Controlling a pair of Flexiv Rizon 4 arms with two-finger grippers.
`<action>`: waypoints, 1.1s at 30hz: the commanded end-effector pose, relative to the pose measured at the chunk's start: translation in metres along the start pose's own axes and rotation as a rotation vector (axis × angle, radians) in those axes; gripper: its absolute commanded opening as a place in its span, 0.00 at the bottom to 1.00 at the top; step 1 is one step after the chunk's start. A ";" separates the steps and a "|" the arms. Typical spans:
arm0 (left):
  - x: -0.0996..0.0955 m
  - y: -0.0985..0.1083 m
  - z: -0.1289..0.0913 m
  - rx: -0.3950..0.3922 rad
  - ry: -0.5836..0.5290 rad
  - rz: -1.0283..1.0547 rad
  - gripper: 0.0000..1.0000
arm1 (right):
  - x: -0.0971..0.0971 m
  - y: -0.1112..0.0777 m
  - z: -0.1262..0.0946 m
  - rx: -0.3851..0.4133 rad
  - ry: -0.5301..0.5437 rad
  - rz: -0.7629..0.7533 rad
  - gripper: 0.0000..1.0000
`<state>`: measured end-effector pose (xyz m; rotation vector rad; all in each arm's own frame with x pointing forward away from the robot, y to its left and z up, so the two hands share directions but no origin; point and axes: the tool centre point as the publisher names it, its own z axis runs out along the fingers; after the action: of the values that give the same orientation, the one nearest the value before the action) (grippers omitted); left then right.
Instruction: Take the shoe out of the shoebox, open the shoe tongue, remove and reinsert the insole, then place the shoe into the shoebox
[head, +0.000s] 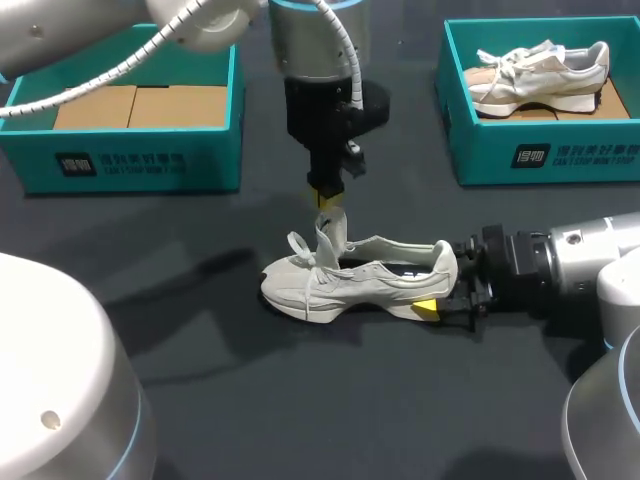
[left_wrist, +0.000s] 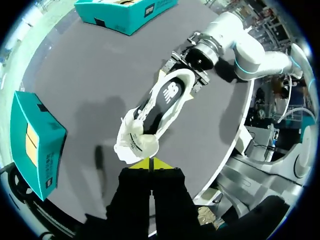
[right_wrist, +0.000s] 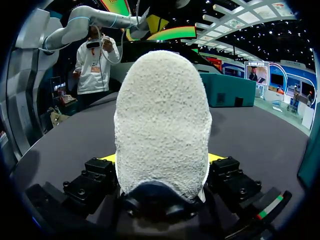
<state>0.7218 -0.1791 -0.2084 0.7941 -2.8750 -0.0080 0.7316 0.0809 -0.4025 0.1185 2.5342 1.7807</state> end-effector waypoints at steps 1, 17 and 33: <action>0.004 -0.004 0.007 0.052 0.016 0.397 0.00 | 0.000 0.000 0.001 0.004 0.001 0.000 0.00; 0.030 -0.026 0.038 0.103 0.011 0.519 0.00 | 0.000 0.000 0.001 0.004 0.001 0.000 0.00; 0.036 -0.044 0.059 0.150 0.004 0.505 0.00 | 0.000 0.000 0.001 0.004 0.001 0.000 0.00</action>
<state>0.7090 -0.2262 -0.2497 0.0698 -3.0167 0.2538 0.7316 0.0808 -0.4026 0.1187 2.5342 1.7805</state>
